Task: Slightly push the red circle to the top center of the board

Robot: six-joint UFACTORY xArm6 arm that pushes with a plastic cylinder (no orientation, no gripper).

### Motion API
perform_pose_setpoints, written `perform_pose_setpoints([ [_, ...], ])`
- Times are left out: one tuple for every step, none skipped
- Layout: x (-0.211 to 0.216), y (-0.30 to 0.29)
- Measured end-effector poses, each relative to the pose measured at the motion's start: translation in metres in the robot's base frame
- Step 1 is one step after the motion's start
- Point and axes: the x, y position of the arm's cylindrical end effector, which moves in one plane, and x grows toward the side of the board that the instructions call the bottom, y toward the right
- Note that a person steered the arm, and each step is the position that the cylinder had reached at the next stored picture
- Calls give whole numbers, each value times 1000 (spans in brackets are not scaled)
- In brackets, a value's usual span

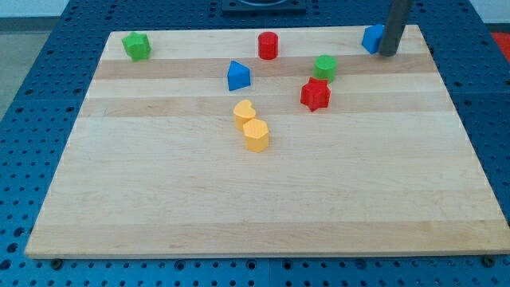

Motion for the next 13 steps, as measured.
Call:
perform_pose_setpoints([
  [8, 1],
  [39, -18],
  [40, -85],
  [39, -148],
  [30, -187],
  [9, -188],
  [-7, -189],
  [-6, -201],
  [1, -204],
  [3, -204],
  [-1, -204],
  [0, -195],
  [14, -179],
])
